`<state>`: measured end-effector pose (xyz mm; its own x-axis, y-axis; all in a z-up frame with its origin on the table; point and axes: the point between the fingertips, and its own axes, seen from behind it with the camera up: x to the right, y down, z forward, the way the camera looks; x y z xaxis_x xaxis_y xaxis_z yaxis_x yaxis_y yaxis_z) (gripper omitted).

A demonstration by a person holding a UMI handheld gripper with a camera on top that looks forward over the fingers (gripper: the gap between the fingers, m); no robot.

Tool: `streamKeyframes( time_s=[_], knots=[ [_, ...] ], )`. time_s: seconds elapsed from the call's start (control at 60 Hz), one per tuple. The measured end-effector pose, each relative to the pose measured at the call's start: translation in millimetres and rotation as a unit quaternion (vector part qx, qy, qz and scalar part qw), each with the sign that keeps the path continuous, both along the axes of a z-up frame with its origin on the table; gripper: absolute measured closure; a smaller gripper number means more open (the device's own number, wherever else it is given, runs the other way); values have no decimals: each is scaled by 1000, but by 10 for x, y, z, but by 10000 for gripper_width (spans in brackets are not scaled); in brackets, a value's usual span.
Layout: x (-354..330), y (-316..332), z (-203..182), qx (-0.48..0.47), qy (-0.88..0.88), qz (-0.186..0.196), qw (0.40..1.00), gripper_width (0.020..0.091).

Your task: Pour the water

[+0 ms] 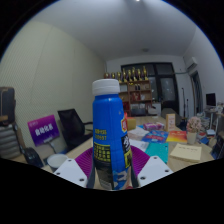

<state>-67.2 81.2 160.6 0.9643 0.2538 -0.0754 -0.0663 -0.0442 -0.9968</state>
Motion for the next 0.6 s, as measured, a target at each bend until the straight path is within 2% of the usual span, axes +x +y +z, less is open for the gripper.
streamKeyframes(
  time_s=[0.033,0.05,0.167,0.183,0.217,0.6],
  knots=[
    [89,220,-249,-13,-25,-2,1000,596],
    [26,-27,-223,-6,-30,-9,999,595],
    [91,227,-690,-29,-38,-5,999,596],
    [-93,110,-877,-28,-30,-4,999,596],
    [158,225,-800,-34,-23,5,999,595],
    [144,253,-1005,-77,-43,16,996,587]
  ],
)
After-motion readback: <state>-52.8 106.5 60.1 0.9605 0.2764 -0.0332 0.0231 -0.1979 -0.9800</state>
